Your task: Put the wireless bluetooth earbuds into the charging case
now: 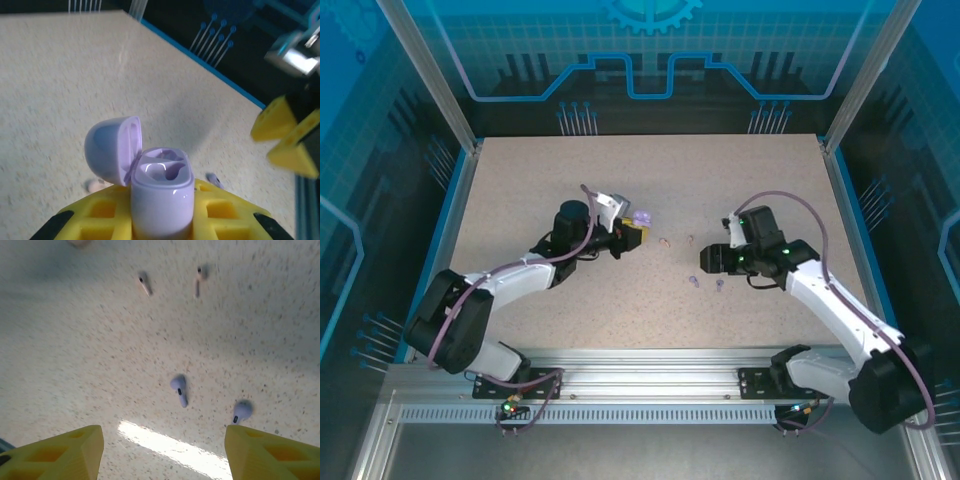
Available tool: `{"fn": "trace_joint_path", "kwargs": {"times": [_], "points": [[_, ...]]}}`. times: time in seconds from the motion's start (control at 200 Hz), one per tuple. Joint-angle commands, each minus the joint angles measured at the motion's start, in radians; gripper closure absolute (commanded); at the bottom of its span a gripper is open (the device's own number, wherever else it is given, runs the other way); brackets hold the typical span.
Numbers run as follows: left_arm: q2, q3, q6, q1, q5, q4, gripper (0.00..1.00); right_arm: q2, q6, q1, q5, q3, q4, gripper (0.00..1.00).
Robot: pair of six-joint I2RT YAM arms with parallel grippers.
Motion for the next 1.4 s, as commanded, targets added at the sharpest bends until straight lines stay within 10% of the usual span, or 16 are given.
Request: {"fn": "trace_joint_path", "kwargs": {"times": [0.0, 0.785, 1.391], "points": [[-0.045, -0.036, 0.047, -0.018, -0.083, 0.254, 1.0, 0.075, 0.032, 0.057, 0.085, 0.01, -0.016, 0.35], [-0.161, -0.056, 0.139, -0.109, -0.382, 0.567, 1.0, 0.478, 0.002, 0.224, 0.263, 0.277, -0.146, 0.41], [-0.192, -0.003, 0.153, -0.11, -0.333, 0.532, 1.0, 0.624, 0.007, 0.244, 0.273, 0.28, -0.102, 0.51]]}}
